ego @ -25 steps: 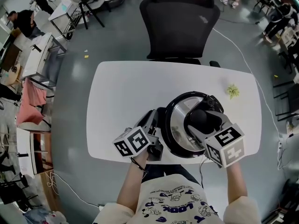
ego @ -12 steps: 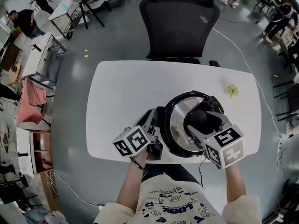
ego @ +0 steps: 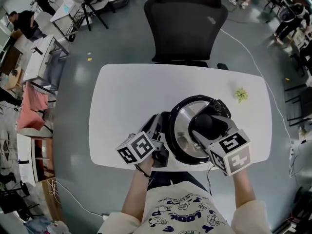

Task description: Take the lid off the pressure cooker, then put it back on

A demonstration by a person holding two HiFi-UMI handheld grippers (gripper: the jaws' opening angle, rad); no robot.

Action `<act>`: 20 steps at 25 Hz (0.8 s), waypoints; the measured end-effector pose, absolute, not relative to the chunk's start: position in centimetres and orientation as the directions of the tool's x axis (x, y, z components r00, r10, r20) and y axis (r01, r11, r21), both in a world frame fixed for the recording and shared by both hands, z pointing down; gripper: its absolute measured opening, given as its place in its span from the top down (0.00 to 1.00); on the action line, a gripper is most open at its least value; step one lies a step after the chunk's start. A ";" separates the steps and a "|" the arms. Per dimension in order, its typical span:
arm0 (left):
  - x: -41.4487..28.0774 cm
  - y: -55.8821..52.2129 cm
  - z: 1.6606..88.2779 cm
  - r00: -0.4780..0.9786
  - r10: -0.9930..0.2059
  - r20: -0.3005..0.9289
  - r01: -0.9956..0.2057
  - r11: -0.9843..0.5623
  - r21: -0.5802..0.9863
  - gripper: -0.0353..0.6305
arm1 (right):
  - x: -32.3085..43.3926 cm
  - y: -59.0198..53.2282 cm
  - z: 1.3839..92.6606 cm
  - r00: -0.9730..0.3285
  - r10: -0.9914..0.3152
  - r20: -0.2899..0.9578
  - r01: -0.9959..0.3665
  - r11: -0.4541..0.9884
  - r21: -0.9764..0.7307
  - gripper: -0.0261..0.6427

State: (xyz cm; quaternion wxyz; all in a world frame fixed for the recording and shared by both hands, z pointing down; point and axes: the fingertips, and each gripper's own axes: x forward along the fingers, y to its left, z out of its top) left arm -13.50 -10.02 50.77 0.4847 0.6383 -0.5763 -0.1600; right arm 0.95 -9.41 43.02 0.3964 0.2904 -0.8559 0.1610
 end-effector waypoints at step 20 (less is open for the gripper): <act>-13.4 -10.3 50.3 0.280 -0.892 0.354 -0.589 0.132 0.797 0.87 | 0.6 -9.0 44.1 -0.555 -0.326 0.765 -0.544 0.839 -0.037 0.52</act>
